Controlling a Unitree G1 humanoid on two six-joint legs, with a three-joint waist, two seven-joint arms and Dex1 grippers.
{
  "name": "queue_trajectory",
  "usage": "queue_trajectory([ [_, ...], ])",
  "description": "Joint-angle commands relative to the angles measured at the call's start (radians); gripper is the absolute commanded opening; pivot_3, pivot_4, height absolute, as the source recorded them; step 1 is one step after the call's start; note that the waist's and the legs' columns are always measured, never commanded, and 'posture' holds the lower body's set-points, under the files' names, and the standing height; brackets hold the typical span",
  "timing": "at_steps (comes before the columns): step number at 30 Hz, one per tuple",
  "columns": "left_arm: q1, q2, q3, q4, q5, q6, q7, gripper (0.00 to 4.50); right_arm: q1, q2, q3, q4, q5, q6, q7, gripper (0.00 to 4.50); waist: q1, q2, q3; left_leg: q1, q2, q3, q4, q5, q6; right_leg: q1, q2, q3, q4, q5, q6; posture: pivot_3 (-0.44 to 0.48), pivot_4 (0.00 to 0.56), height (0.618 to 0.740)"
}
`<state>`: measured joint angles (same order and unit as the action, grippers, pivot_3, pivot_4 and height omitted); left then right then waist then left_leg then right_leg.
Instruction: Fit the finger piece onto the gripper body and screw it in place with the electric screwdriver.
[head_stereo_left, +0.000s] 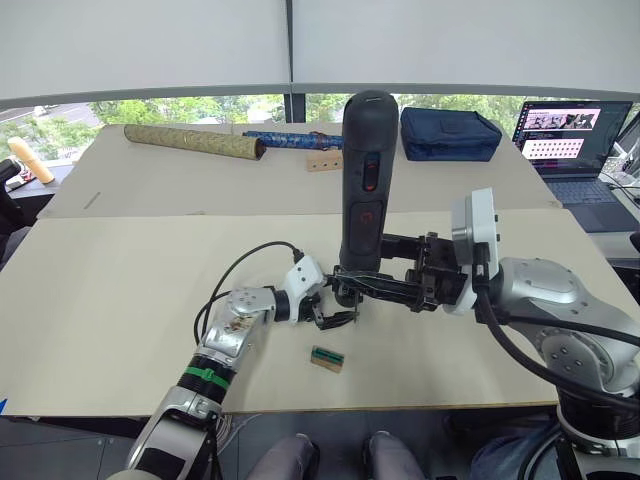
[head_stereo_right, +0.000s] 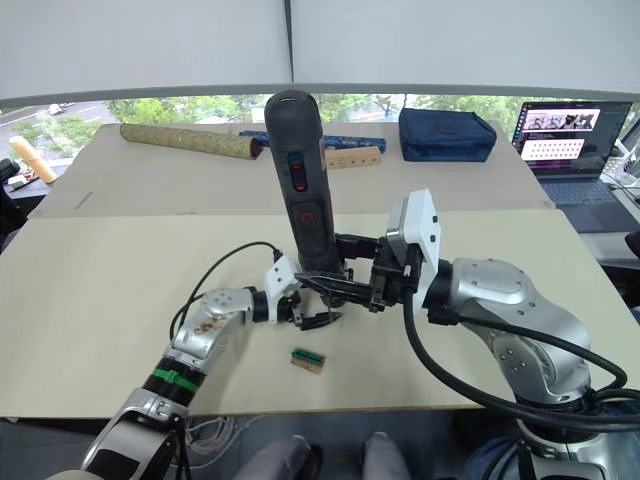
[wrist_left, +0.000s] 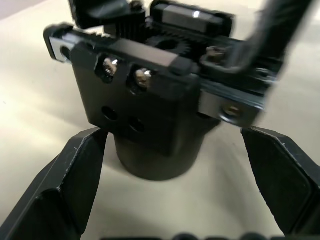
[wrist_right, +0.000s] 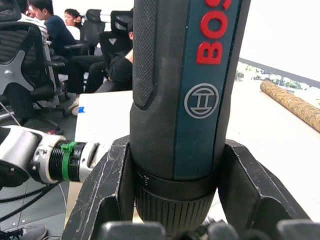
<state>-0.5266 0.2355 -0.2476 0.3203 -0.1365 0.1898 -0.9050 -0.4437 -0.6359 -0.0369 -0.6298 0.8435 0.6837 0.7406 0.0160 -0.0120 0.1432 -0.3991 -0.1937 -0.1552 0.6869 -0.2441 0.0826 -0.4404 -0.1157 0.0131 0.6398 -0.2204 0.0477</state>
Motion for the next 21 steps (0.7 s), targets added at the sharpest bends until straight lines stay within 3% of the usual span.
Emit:
queue_trajectory([
  [1, -0.023, -0.016, 0.007, 0.011, 0.022, -0.030, 0.046, 3.96, 0.017, -0.006, -0.050, -0.060, 0.026, -0.018, -0.023, 1.91, 0.002, 0.000, 0.000, 0.000, 0.000, 0.000, 0.000, 0.000, 0.000, 0.000, 0.000, 0.000, 0.000, 0.000, 0.000, 0.000, 0.150, 0.740],
  [5, -0.052, -0.016, -0.013, 0.107, 0.035, -0.139, -0.021, 2.26, 0.046, -0.007, -0.043, -0.068, 0.011, -0.029, -0.030, 1.91, 0.002, 0.000, 0.000, 0.000, 0.000, 0.000, 0.000, 0.000, 0.000, 0.000, 0.000, 0.000, 0.000, 0.000, 0.000, 0.000, 0.150, 0.740],
  [9, -0.165, -0.019, -0.027, 0.312, 0.011, -0.347, -0.257, 2.27, 0.069, -0.011, -0.035, -0.076, 0.000, -0.035, -0.026, 1.91, 0.011, 0.000, 0.000, 0.000, 0.000, 0.000, 0.000, 0.001, -0.001, 0.000, 0.000, 0.000, 0.000, 0.000, 0.000, 0.000, 0.150, 0.740],
  [12, -0.273, -0.008, -0.035, 0.477, 0.005, -0.411, -0.473, 2.27, 0.070, -0.013, -0.032, -0.081, 0.007, -0.027, -0.024, 1.91, 0.011, 0.000, 0.000, -0.001, 0.000, 0.000, 0.000, 0.000, -0.001, -0.001, -0.001, -0.001, -0.001, 0.000, 0.000, 0.000, 0.150, 0.740],
  [17, -0.419, -0.040, -0.021, 0.728, 0.069, -0.472, -0.475, 2.27, 0.075, -0.014, -0.025, -0.090, 0.005, -0.026, -0.025, 1.91, 0.008, -0.001, 0.000, -0.007, 0.000, 0.000, 0.006, -0.001, 0.002, -0.003, -0.001, -0.002, 0.001, 0.000, 0.000, 0.000, 0.150, 0.740],
  [21, -0.433, -0.040, 0.007, 0.783, 0.073, -0.483, -0.470, 4.15, 0.079, -0.008, -0.019, -0.098, 0.000, -0.028, -0.034, 1.91, 0.000, -0.001, 0.000, -0.007, -0.001, 0.000, 0.008, -0.002, 0.003, -0.003, -0.001, -0.001, 0.000, 0.001, 0.001, 0.000, 0.150, 0.740],
])
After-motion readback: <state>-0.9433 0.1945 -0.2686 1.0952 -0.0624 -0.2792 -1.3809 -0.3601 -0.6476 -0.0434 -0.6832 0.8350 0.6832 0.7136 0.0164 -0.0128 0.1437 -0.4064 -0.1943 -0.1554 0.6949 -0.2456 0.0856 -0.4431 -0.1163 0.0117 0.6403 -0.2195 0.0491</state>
